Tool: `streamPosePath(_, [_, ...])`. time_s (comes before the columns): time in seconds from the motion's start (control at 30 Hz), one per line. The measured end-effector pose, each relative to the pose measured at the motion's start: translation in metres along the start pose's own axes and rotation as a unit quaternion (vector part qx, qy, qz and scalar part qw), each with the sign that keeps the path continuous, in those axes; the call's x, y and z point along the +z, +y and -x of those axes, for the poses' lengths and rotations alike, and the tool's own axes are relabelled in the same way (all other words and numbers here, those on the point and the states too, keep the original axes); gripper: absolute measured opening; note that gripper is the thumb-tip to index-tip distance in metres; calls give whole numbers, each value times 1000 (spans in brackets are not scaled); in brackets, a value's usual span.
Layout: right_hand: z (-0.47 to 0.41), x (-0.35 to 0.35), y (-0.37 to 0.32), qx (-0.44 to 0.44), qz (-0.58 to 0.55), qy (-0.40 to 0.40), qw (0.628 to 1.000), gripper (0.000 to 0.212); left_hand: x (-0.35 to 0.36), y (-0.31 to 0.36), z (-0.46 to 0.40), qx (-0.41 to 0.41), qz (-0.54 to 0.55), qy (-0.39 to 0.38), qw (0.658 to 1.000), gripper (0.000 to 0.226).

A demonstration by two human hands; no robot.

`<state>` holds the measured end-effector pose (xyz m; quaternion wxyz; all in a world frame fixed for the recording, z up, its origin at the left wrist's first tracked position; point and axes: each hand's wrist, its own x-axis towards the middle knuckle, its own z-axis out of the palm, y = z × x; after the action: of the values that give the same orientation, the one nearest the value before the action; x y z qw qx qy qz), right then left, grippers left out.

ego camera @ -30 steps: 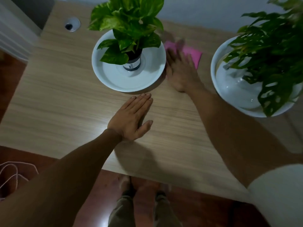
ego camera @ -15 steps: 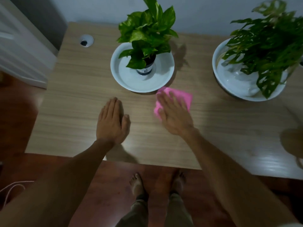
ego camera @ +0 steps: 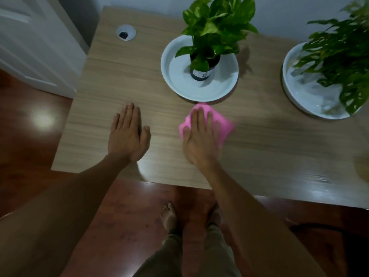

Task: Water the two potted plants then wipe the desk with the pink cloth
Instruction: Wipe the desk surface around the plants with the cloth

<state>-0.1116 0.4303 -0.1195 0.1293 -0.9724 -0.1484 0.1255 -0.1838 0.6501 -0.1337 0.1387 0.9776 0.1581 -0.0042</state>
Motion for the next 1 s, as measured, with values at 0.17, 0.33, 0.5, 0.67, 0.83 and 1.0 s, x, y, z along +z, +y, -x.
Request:
streamPosePath(0.17, [-21,15,-76,-118,37,-26,992,67,3,-10,9,-29,7,50,998,66])
streamPosePath(0.33, [-89,6,-101,-208,63,-42,975,64,8,-15,9,-57,5,46,997,67])
streamPosePath(0.5, [-77,2,-76,-242,65,-59,966,64,6,-16,8,-56,9,46,997,66])
streamPosePath(0.67, [-31,-18,19,-234,108,-25,966,60,1,-11,10,-68,30,36,997,67])
streamPosePath(0.83, [-30,-53,102,-67,109,-5,992,66,-4,-8,11,-71,39,25,996,68])
streamPosePath(1.0, [-11,-36,59,20,49,13,999,69,-13,-17,8,-55,39,16,998,67])
